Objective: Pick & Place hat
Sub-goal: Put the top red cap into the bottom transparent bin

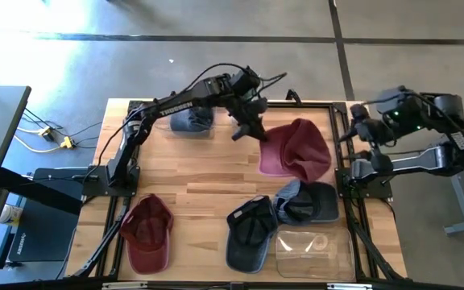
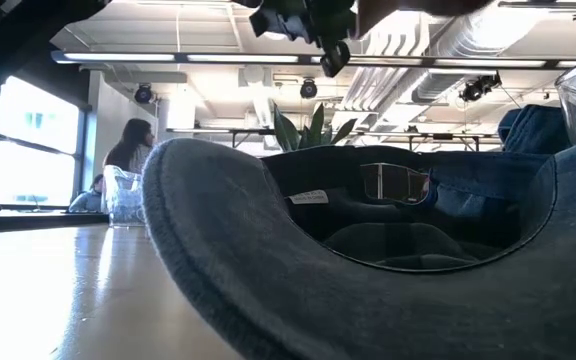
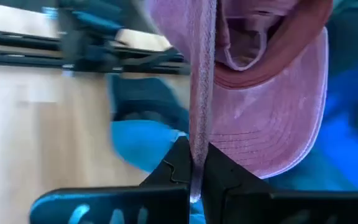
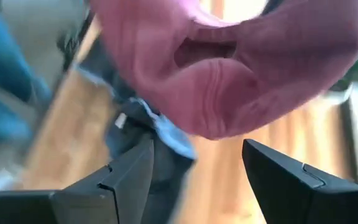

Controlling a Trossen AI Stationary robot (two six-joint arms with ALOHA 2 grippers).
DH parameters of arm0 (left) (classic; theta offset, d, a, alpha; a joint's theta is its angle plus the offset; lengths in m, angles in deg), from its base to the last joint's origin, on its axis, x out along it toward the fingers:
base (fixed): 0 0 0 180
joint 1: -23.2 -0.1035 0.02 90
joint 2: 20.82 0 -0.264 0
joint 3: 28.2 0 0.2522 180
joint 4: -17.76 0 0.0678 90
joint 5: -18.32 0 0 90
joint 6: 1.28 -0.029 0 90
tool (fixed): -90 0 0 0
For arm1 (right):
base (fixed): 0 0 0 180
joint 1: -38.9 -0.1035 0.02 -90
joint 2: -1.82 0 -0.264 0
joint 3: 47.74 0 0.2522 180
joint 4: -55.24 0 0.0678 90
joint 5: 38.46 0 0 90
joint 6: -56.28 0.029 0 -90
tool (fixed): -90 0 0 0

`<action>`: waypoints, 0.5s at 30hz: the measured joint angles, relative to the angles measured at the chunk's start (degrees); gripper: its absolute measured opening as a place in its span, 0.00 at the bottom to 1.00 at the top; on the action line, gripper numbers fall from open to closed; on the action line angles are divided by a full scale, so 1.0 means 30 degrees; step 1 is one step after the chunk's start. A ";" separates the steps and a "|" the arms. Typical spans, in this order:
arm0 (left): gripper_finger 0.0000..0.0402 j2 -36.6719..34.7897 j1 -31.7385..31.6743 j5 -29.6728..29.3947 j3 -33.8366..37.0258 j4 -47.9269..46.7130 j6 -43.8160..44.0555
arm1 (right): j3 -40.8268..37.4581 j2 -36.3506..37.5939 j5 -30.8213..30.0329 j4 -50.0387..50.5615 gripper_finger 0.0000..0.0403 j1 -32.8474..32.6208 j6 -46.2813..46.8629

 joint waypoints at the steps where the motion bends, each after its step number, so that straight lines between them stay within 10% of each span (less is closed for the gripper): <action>1: 0.00 0.0000 -0.0050 0.0760 0.0000 -0.0156 -0.0018 | -0.0005 -0.0069 -0.0218 -0.0043 0.60 -0.0284 -0.1366; 15: 0.00 -0.0007 0.0066 0.3260 0.0000 -0.0791 0.0779 | -0.0029 -0.2333 -0.4968 -0.0557 0.60 -0.3875 -0.9296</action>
